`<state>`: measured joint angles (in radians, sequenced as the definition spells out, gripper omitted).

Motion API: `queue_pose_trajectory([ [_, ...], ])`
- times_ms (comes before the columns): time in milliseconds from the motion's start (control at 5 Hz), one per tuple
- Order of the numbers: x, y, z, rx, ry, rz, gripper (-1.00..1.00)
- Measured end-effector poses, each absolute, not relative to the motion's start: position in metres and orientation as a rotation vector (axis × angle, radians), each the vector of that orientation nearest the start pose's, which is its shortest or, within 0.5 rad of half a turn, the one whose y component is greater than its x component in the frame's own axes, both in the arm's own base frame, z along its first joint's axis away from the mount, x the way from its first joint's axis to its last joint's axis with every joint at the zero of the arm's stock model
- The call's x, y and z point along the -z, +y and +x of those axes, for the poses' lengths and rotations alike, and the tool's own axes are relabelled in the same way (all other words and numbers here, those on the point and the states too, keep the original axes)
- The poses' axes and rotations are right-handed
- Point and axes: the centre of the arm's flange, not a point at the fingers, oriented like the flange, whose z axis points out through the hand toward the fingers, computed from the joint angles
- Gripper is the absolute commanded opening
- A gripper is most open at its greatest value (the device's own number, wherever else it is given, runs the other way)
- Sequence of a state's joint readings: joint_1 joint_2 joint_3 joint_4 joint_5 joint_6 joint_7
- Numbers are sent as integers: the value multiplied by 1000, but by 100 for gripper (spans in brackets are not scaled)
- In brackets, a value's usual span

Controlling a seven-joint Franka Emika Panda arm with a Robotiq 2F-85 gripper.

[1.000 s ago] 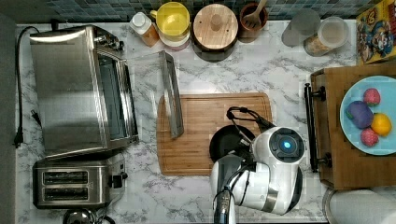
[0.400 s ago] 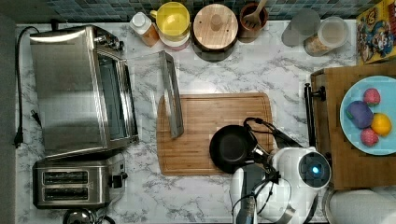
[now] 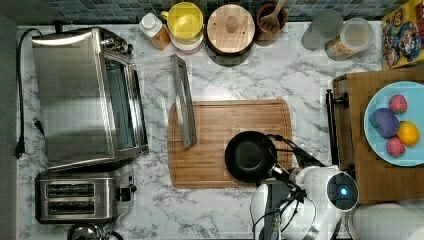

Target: Pick up the bowl.

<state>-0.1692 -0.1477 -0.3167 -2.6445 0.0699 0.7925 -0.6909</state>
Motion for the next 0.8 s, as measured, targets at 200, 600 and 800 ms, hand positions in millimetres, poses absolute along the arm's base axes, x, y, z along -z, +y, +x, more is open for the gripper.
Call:
queue_pose_trajectory([
  [200,-274,-172,360,-202,846,-2876,0],
  [600,-272,-164,369,-82,813,-2921,0],
  [800,-266,-165,368,-102,824,-2919,-69],
])
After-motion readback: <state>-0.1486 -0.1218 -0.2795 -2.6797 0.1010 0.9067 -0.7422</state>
